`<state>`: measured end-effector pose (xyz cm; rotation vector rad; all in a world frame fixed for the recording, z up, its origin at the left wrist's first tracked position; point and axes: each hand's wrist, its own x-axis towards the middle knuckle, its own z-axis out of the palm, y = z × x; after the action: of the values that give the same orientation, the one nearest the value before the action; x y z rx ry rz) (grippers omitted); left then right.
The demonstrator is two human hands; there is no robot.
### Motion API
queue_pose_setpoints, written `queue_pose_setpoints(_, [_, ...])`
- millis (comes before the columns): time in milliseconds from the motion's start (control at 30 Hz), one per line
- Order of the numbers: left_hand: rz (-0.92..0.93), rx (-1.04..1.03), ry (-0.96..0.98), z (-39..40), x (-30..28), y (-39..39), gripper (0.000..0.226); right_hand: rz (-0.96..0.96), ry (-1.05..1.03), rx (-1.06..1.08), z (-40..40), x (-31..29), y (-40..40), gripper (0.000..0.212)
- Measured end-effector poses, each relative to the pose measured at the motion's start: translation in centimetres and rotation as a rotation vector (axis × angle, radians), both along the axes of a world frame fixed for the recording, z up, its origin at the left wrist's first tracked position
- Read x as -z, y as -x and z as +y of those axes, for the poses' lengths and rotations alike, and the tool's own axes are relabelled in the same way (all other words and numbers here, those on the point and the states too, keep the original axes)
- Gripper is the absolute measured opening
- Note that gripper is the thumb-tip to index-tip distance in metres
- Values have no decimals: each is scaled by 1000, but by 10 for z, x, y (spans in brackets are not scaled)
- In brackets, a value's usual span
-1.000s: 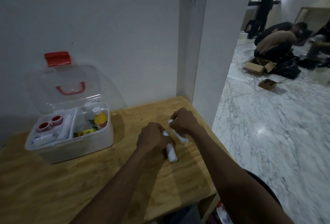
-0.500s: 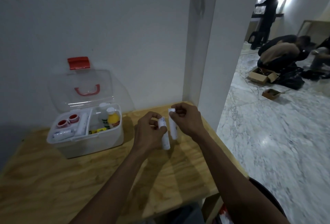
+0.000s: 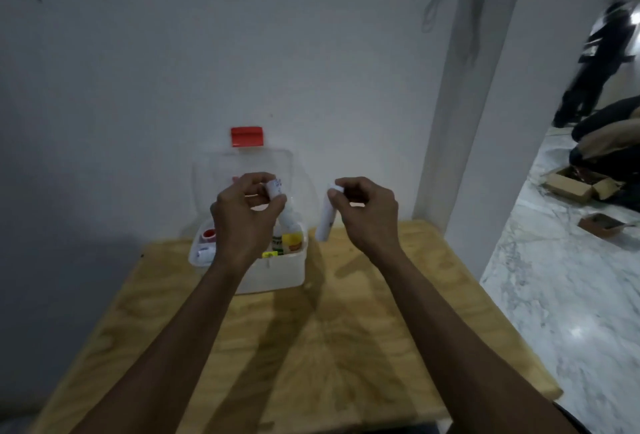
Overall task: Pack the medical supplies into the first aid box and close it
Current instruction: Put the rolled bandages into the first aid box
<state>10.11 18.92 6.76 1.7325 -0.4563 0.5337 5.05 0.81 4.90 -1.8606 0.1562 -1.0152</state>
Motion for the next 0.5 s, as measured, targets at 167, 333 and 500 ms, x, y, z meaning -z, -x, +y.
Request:
queue_pose_setpoints(167, [18,-7,-40,15,6,-15,29,27,8,-73,24,-1,-21,19])
queue_pose_setpoints(333, [61,-8,-98,14,25,-24,27,67,32,-110,32,9,-32,16])
queue_pose_setpoints(500, [103,37,-181,11,40,-25,26,126,96,-122,31,27,-34,15])
